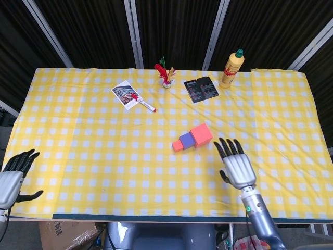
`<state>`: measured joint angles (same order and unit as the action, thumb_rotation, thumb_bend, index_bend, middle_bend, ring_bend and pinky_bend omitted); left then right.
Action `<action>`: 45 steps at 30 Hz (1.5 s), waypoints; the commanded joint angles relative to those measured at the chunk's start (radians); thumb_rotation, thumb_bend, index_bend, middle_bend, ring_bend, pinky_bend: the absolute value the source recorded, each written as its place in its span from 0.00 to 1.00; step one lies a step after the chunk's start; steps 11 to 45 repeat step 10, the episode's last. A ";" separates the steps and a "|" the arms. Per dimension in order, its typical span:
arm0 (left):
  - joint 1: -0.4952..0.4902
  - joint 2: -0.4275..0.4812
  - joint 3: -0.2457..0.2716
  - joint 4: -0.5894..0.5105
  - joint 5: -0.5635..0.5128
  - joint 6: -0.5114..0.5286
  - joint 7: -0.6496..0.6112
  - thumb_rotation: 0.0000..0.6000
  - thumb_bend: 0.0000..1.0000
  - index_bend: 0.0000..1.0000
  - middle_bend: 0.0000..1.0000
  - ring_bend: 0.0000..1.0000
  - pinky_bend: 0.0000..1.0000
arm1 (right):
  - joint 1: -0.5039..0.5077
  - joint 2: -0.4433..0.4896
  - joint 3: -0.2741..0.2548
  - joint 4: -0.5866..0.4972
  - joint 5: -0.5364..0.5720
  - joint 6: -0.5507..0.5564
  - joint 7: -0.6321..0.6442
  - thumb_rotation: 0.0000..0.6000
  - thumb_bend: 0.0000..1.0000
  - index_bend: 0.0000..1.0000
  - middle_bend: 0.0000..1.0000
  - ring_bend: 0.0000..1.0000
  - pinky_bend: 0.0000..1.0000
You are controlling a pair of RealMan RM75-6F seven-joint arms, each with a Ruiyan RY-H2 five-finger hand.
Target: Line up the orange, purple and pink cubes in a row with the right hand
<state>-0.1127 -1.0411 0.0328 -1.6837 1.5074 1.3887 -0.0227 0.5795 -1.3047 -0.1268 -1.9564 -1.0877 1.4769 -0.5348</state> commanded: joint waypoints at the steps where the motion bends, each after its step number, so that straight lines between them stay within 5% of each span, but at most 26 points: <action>1: 0.017 -0.028 -0.012 0.029 0.018 0.049 0.023 1.00 0.02 0.00 0.00 0.00 0.03 | -0.154 0.115 -0.111 0.042 -0.155 0.086 0.204 1.00 0.40 0.00 0.00 0.00 0.00; 10: 0.038 -0.084 -0.037 0.076 0.023 0.121 0.092 1.00 0.02 0.00 0.00 0.00 0.03 | -0.329 0.150 -0.168 0.203 -0.313 0.223 0.353 1.00 0.40 0.00 0.00 0.00 0.00; 45: 0.038 -0.084 -0.037 0.076 0.023 0.121 0.092 1.00 0.02 0.00 0.00 0.00 0.03 | -0.329 0.150 -0.168 0.203 -0.313 0.223 0.353 1.00 0.40 0.00 0.00 0.00 0.00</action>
